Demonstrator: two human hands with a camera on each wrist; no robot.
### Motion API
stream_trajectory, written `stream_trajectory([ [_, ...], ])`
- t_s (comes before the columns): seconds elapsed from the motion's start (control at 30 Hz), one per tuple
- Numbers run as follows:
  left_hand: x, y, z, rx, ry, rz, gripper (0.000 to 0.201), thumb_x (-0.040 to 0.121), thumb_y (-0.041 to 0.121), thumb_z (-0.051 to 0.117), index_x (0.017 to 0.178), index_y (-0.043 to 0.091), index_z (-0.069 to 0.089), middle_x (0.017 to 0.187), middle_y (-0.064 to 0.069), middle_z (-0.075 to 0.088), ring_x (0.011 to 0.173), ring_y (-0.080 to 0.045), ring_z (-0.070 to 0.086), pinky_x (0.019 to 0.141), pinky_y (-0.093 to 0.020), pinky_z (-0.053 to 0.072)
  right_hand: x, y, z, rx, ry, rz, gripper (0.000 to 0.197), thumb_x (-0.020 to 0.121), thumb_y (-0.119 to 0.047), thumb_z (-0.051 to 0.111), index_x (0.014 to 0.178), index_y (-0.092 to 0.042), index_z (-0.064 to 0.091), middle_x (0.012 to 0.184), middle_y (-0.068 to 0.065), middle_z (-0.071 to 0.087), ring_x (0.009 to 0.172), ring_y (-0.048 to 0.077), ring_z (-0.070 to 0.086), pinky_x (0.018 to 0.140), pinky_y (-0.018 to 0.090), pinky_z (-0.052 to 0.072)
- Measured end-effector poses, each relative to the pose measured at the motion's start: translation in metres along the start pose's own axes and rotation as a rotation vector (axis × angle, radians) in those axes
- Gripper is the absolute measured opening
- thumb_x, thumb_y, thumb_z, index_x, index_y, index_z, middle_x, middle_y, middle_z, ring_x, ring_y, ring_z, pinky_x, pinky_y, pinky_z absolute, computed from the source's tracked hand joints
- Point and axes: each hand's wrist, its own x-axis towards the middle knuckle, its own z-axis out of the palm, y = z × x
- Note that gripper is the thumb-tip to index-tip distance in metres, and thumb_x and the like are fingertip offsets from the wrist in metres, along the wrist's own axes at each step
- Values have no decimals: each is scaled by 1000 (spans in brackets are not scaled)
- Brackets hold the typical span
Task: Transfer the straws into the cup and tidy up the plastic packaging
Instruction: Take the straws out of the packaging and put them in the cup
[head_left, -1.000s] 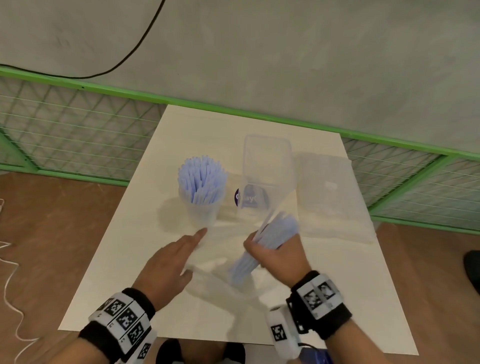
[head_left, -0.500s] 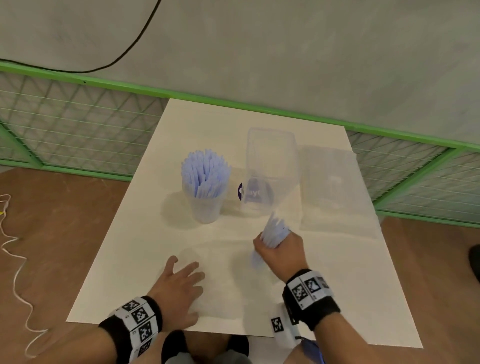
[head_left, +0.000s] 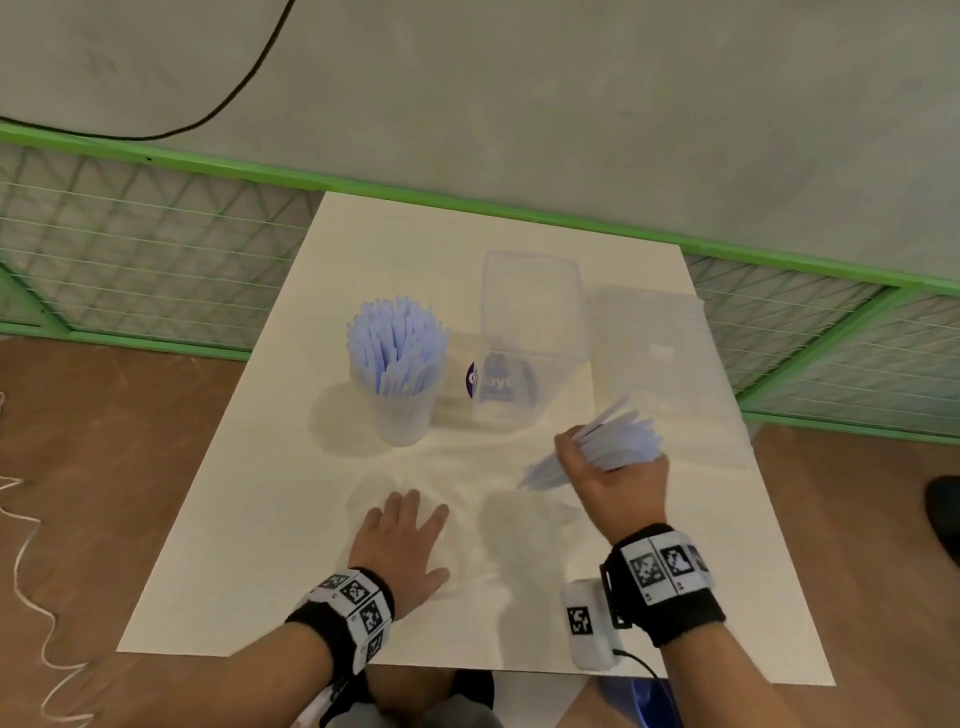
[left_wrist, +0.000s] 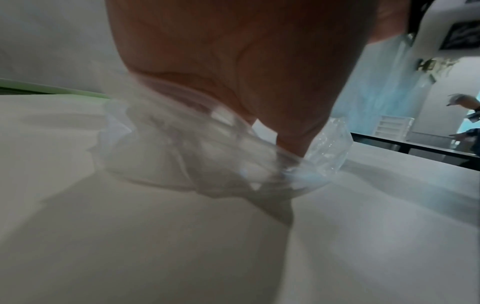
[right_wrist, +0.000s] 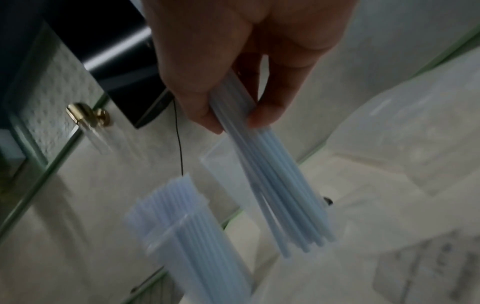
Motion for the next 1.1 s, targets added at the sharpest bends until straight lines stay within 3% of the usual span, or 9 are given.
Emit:
stream_trajectory([
  [0.23, 11, 8, -16, 88, 0, -54, 66, 94, 53, 38, 150, 32, 11, 159, -17, 7, 147, -40, 3, 117, -55, 5, -3, 41, 13, -137, -20, 112, 21, 78, -25, 81, 71, -10, 69, 66, 2, 68, 65, 18, 66, 63, 20, 48],
  [0.33, 1, 12, -14, 104, 53, -20, 47, 98, 48, 26, 141, 33, 35, 161, -13, 2, 148, -36, -7, 114, -57, 0, -9, 60, 19, -135, -68, 132, 22, 79, -26, 80, 70, -13, 65, 63, -7, 58, 64, 17, 63, 57, 2, 35],
  [0.43, -8, 14, 1, 73, 105, 110, 51, 93, 47, 22, 114, 30, 64, 154, -3, 33, 140, -29, 34, 106, -52, 16, -9, 63, 16, -93, -114, 160, 21, 80, -26, 79, 70, -19, 61, 64, -11, 58, 66, 14, 60, 62, 13, 43],
  [0.53, -12, 14, 2, 25, 26, 157, 43, 82, 45, 33, 79, 28, 73, 103, 3, 72, 85, -19, 69, 86, -46, 27, -3, 56, 13, -86, -160, 170, 23, 79, -29, 78, 71, -14, 64, 68, -1, 65, 66, 17, 65, 65, 31, 53],
  [0.7, -11, 12, -9, -32, 189, 164, 61, 85, 47, 13, 103, 29, 69, 123, 8, 57, 116, -20, 54, 95, -45, 21, 18, 41, 7, -96, -106, 78, 27, 79, -32, 78, 69, -12, 63, 63, -4, 61, 60, 6, 60, 52, 8, 40],
  [0.77, -14, 13, -25, -113, 285, 225, 37, 84, 42, 36, 87, 33, 71, 106, 8, 65, 102, -18, 61, 84, -37, 28, 18, 44, 10, -85, -134, 89, 25, 79, -29, 78, 71, -9, 65, 64, -2, 62, 61, 11, 62, 54, 11, 41],
  [0.9, -14, 4, -70, -330, 812, 314, 23, 87, 37, 52, 105, 30, 66, 124, 2, 58, 119, -21, 50, 92, -33, 30, 15, 50, 15, -84, -209, 72, 24, 79, -22, 78, 69, -4, 65, 63, 6, 64, 65, 24, 66, 59, 27, 49],
  [1.0, -18, -20, -112, -378, 1017, 160, 42, 83, 50, 56, 120, 31, 58, 138, -3, 48, 130, -26, 42, 100, -36, 27, 30, 39, 1, -17, -177, 25, 24, 78, -24, 80, 73, -5, 68, 69, 8, 69, 67, 22, 68, 64, 36, 56],
  [1.1, -18, -56, -141, -412, 949, -38, 78, 69, 72, 56, 137, 34, 46, 152, -2, 29, 140, -24, 28, 106, -43, 23, 47, 7, -17, 7, -111, -131, 22, 79, -24, 81, 68, -9, 68, 68, 7, 71, 67, 10, 68, 67, 23, 53],
])
